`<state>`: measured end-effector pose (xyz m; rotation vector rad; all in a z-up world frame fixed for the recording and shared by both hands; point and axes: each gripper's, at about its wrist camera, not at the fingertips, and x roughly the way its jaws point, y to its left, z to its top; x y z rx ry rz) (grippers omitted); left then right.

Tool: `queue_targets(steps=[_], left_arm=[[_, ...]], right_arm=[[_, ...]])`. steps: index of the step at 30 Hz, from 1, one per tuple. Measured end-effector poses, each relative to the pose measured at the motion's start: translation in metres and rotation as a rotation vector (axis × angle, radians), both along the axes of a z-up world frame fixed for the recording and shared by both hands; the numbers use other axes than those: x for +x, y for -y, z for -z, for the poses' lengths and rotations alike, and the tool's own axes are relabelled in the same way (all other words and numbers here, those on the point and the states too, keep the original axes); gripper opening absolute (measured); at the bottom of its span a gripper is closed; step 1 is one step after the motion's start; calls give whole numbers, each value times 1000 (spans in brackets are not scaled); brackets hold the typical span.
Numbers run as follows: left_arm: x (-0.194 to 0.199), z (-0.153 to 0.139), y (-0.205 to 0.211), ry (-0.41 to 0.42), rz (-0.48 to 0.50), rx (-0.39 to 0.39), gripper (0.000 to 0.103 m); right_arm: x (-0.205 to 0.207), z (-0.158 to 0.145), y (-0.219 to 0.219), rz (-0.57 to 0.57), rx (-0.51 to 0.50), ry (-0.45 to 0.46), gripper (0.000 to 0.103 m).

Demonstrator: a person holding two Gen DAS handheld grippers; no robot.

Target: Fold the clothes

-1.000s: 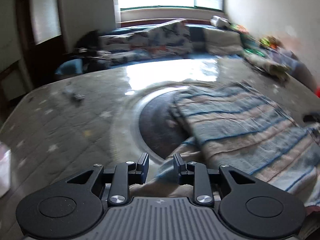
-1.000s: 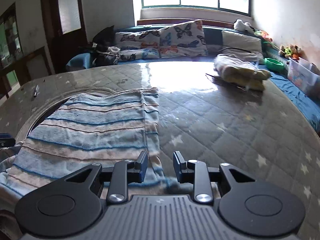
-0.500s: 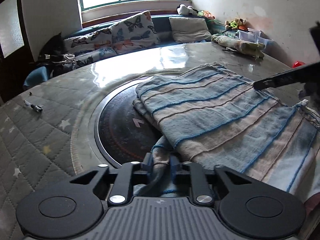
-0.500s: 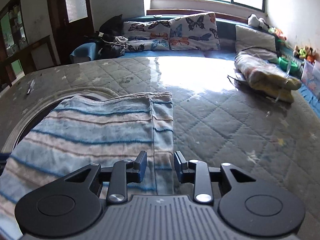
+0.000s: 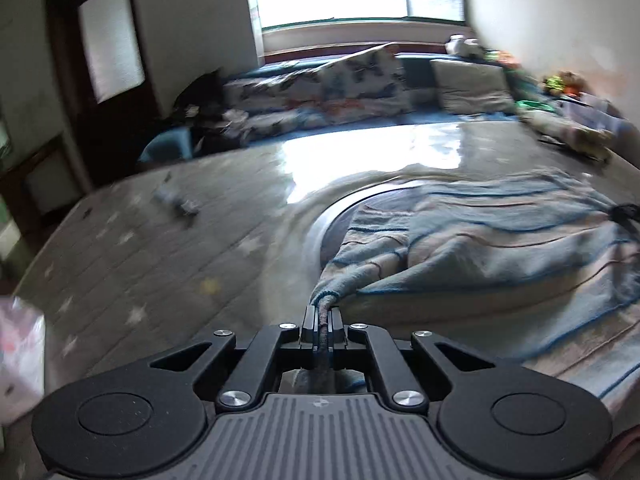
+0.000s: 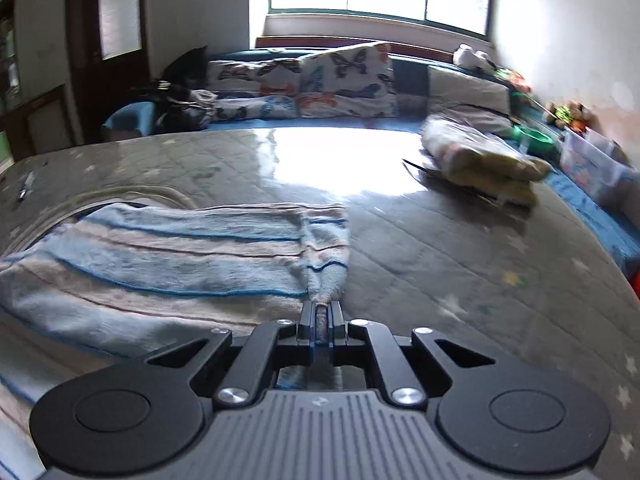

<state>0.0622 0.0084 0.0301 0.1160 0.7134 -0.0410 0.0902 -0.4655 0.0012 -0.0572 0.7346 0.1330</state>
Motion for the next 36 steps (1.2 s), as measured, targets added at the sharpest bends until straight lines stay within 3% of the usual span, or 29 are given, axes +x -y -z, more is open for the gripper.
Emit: queue_targets(steps=[5,13,15,17,21,27,30,33,35,36], left_arm=[[2,2,-11,-65,0,-47,10],[43,-18,-3,-25,58,-59,16],[60,-15,7,-36,79,-44,24],[78,-12,17,-46,101,-29,48],[108,-2,29,-60,133,-12,49],[132,18,35,-112,162,-18,48],[131,21,35,-99,182,-23,47],[129,22,37,-81,217,-23,27],[127,22,39,-64,239,-12,6],[126,21,40,-51,240,7,5]], right_arm=[[-7,2,3,-12,-7,-42,10],[16,-17,4,-33,25,-21,23],[28,-17,5,-29,31,-26,26],[40,-14,5,-31,36,-37,27],[62,-11,5,-30,45,-54,33],[89,0,2,-39,36,-87,35],[92,4,2,-50,34,-86,34],[92,4,0,-65,31,-85,25],[92,3,-2,-82,37,-87,9],[92,2,-4,-88,31,-85,7]])
